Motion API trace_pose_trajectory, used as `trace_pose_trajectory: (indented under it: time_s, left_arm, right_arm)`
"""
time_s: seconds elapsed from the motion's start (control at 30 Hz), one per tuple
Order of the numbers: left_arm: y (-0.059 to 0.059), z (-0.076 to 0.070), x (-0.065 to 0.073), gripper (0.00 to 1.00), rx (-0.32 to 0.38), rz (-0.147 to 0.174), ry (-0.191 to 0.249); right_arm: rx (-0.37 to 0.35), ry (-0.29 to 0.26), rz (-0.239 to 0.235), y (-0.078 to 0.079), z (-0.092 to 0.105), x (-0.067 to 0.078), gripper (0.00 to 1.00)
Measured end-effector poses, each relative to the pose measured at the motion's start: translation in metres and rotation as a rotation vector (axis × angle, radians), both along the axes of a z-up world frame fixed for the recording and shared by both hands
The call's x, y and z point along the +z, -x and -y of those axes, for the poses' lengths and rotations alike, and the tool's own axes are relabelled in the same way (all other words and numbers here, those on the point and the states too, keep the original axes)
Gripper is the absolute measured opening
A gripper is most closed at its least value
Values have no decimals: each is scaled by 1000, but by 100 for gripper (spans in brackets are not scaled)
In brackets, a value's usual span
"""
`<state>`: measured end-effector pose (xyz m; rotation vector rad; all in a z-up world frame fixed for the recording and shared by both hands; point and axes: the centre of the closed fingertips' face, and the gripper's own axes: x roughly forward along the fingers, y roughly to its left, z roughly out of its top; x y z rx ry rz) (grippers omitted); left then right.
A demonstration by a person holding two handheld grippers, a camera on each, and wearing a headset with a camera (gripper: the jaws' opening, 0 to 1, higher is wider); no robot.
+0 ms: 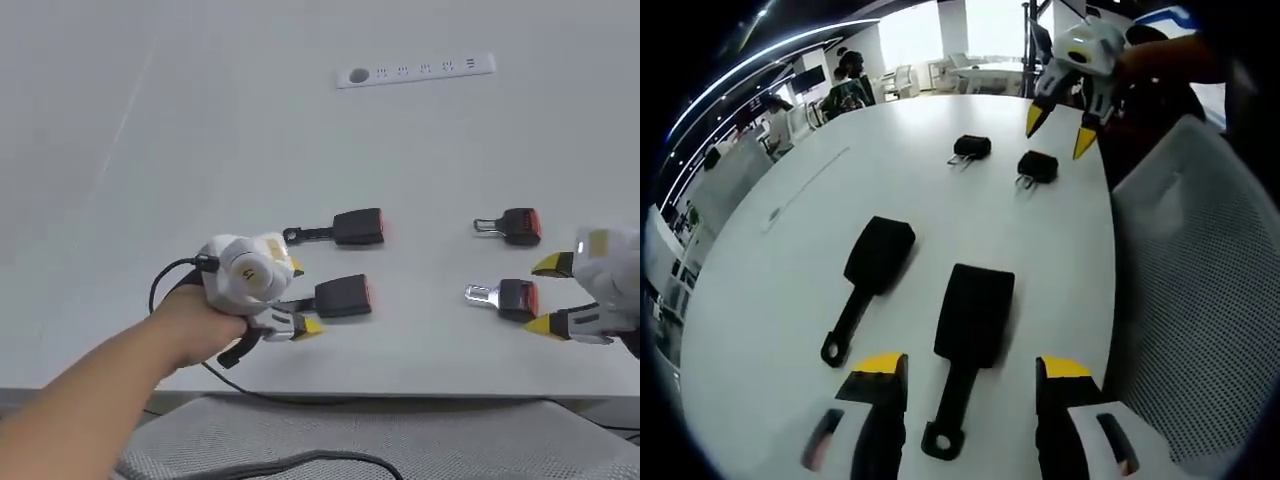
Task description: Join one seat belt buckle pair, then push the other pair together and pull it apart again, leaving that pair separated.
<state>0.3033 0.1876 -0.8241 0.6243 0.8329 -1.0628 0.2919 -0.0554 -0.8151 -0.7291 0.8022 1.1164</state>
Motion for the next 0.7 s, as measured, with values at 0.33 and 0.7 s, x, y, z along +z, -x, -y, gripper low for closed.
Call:
trace_pose_trajectory:
  time_s: [0.33,0.7]
  left_arm:
    - [-10,17,-18,48,-77,-4,-50]
    - [-7,18,-33,33,-188,-69,-125]
  right_arm:
    - [-8,27,-28,-8,0,-17,40]
    - [26,67,-62,-13,-1,-31,34]
